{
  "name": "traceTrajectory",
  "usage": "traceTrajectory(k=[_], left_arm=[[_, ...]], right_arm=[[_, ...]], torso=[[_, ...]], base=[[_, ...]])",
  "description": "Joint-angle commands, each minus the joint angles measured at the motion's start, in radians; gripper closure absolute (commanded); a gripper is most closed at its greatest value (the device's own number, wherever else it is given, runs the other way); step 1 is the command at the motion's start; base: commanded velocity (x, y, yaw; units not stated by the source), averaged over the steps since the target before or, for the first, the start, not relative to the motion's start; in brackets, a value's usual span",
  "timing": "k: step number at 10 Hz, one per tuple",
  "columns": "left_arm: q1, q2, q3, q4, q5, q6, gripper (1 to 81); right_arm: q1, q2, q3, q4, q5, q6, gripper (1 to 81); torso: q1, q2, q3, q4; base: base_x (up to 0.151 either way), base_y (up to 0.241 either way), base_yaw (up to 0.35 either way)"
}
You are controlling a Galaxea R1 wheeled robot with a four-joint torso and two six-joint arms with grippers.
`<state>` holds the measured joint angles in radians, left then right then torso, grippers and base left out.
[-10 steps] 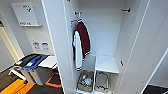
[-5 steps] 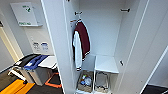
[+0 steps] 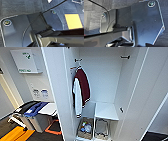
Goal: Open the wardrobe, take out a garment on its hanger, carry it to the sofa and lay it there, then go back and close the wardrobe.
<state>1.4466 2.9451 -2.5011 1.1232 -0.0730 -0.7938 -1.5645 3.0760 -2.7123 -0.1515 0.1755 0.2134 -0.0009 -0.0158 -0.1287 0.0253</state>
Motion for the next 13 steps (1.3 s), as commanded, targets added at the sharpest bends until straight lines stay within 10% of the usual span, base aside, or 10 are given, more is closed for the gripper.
traceTrajectory(k=[1, 13], left_arm=[[-0.039, 0.000, 0.010, -0.005, 0.027, -0.004, 1.0], [-0.039, 0.003, 0.010, -0.005, 0.025, -0.005, 1.0]], right_arm=[[0.033, 0.008, 0.002, -0.010, -0.056, -0.002, 1.0], [0.036, 0.011, 0.002, -0.008, -0.065, 0.000, 1.0]], torso=[[0.001, 0.000, 0.000, 0.000], [0.003, -0.001, 0.000, 0.000]], base=[[0.084, 0.000, 0.000], [0.107, 0.000, 0.000]])
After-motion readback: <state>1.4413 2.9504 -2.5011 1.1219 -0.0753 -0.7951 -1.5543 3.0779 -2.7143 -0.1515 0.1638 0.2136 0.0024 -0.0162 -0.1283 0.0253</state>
